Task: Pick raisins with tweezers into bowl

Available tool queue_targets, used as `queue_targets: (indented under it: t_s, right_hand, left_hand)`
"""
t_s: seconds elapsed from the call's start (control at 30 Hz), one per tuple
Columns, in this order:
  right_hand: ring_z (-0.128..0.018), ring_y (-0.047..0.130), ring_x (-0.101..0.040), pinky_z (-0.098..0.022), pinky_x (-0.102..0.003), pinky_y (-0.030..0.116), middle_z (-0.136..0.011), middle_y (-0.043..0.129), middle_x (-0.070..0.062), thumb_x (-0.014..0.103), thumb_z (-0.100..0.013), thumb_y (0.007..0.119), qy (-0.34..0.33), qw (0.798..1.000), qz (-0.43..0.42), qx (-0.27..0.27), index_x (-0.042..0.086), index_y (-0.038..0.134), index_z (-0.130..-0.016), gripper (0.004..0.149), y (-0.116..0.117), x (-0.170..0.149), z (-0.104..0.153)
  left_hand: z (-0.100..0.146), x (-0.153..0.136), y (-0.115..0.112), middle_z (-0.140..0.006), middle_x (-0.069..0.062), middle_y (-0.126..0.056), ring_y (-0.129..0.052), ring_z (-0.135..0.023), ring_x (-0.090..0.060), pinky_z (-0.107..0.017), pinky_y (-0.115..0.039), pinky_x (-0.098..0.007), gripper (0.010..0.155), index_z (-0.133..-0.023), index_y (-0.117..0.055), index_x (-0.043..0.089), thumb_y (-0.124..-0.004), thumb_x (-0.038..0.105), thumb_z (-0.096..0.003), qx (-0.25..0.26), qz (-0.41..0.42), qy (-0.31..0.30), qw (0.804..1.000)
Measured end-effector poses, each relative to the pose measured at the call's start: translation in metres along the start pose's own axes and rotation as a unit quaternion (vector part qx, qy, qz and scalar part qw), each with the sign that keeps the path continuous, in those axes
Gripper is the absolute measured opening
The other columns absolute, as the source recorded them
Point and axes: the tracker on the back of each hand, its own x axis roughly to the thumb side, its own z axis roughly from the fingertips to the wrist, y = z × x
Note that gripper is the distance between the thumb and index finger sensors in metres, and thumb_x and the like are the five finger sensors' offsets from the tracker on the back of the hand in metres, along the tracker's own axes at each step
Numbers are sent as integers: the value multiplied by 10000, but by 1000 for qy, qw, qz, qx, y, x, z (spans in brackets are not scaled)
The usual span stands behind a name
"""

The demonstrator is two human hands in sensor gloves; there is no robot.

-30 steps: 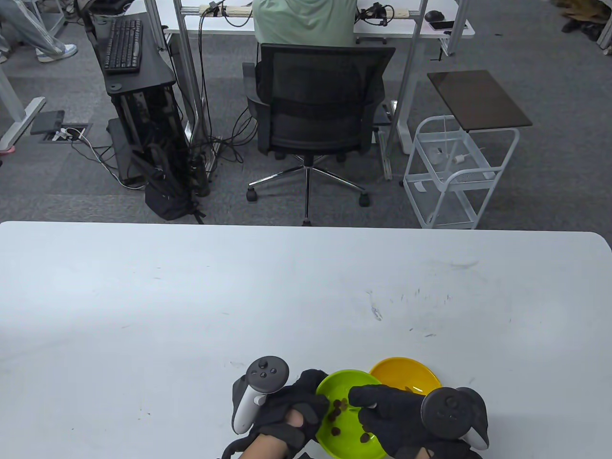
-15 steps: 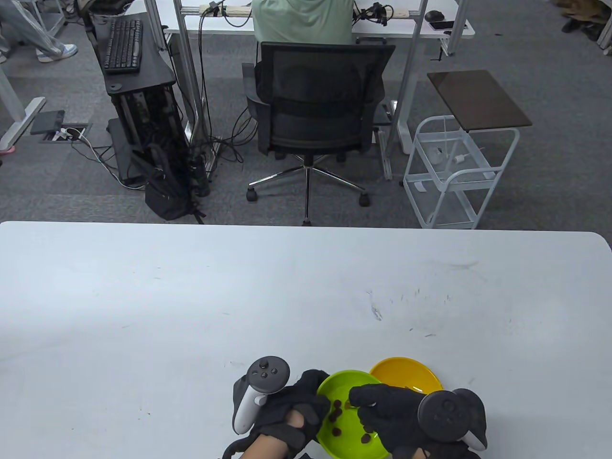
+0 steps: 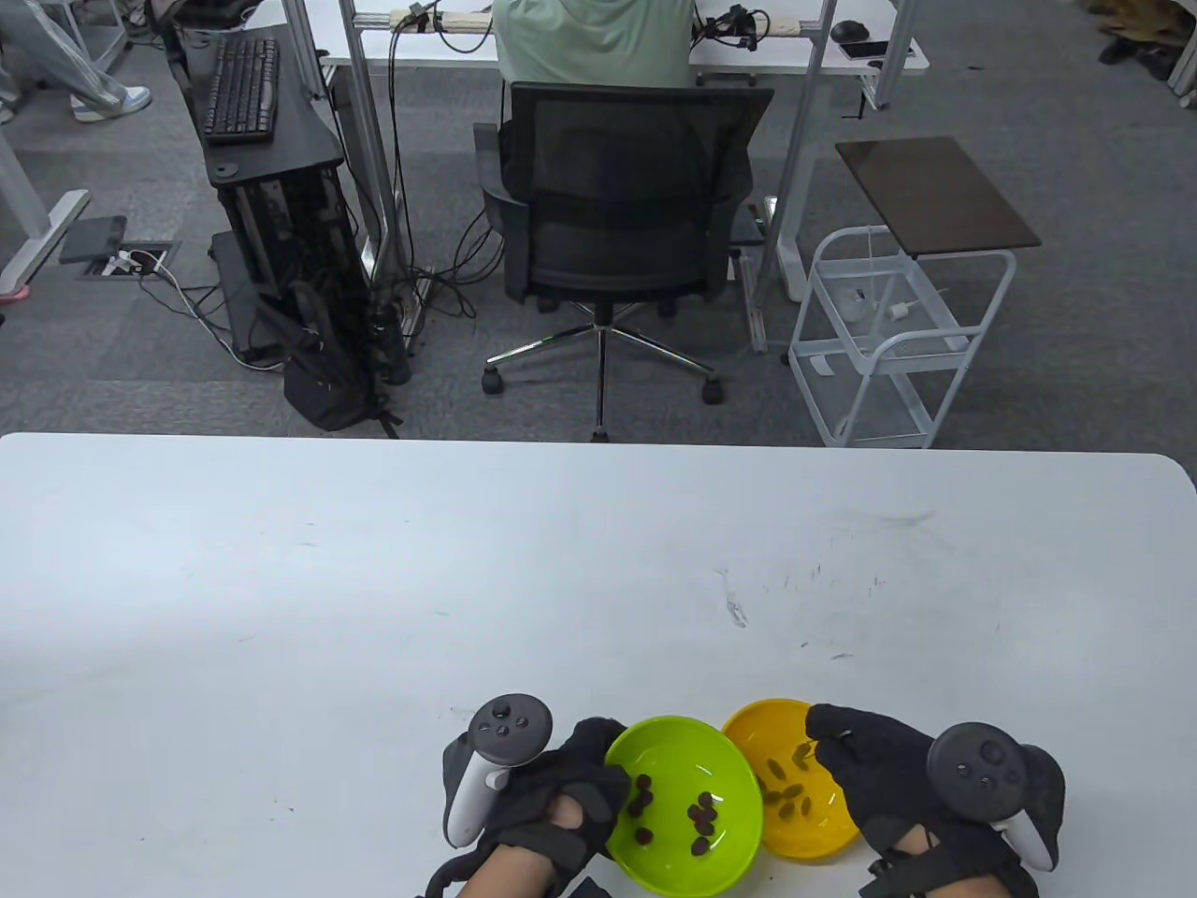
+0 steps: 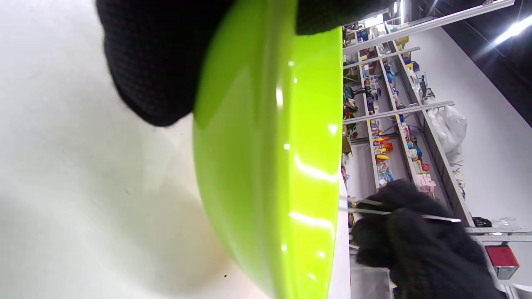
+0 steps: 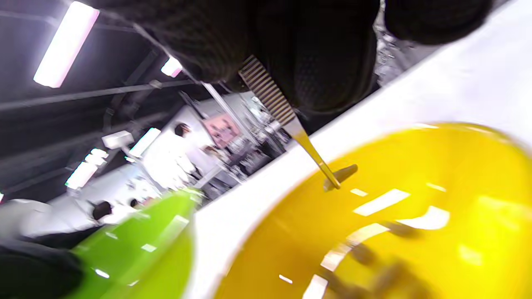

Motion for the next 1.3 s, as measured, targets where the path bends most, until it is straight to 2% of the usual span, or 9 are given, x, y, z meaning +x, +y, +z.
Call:
queue_targets:
  t_s: [0.13,0.37,0.5,0.53,0.77,0.9,1.03,1.13,1.3]
  right_hand:
    - [-551,1012,-306,-362,-500,827,-796,908,-111,345,-461,889,27,999,2,21,240,907,-850,402,7,-12,-3]
    - [-565,1002,-323,-363,-513,818,-809,895,-112,364,-486,873,26,999,-3,32,216,883,-882,423,9,-8,-4]
    - [-583,985,-343,-371,-523,806,-838,862,-103,371,-508,822,14,1000,-18,8,180,839,-921,455,-3,-1,0]
    - [-586,982,-347,-372,-525,803,-838,855,-142,371,-509,815,12,1000,-21,1,176,833,-926,460,-6,0,1]
    - [-548,979,-347,-359,-525,802,-816,868,-145,398,-514,809,-7,998,10,-65,163,843,-918,468,-43,16,13]
    - [-505,972,-334,-351,-522,803,-794,879,-142,411,-515,806,12,995,40,-86,154,854,-905,470,-58,16,18]
    - [-494,974,-334,-347,-523,805,-784,890,-137,425,-515,810,44,994,60,-79,184,871,-889,449,-64,9,20]
    - [-570,954,-371,-392,-557,786,-831,860,-143,402,-524,800,74,993,66,-71,155,852,-915,466,-67,5,21]
    - [-620,950,-385,-402,-562,784,-854,856,-131,399,-523,797,96,991,79,-55,165,852,-918,462,-68,0,21]
  left_hand:
    - [0,-1,2,-1018,-139,-679,-1020,-735,-392,-369,-997,-351,622,-1049,-485,135,-703,259,-479,2,3,1,1000]
    - [0,-2,7,-1019,-138,-678,-1017,-738,-391,-372,-997,-350,622,-1049,-484,136,-704,259,-480,8,9,3,1000]
    - [0,-6,12,-1006,-153,-705,-1034,-726,-386,-375,-1010,-322,612,-1047,-507,121,-709,303,-499,21,26,3,999]
    - [0,-7,14,-994,-163,-720,-1041,-718,-386,-374,-1013,-315,604,-1043,-520,113,-709,314,-506,27,28,5,999]
    - [0,-18,37,-890,-144,-834,-1094,-664,-334,-344,-1034,-285,550,-986,-634,109,-719,400,-527,106,26,30,994]
    - [2,-27,48,-830,-123,-899,-1118,-593,-313,-325,-1014,-312,537,-941,-723,132,-733,466,-520,156,-9,59,986]
    - [2,-30,52,-761,-64,-965,-1130,-503,-252,-309,-993,-337,500,-892,-809,180,-756,497,-509,191,-75,81,975]
    - [1,-29,52,-730,-54,-985,-1129,-458,-238,-290,-986,-340,495,-868,-848,180,-775,506,-503,205,-126,94,966]
    - [-2,-30,49,-674,-63,-1011,-1133,-380,-233,-244,-1000,-329,496,-827,-901,155,-797,504,-489,215,-151,111,958]
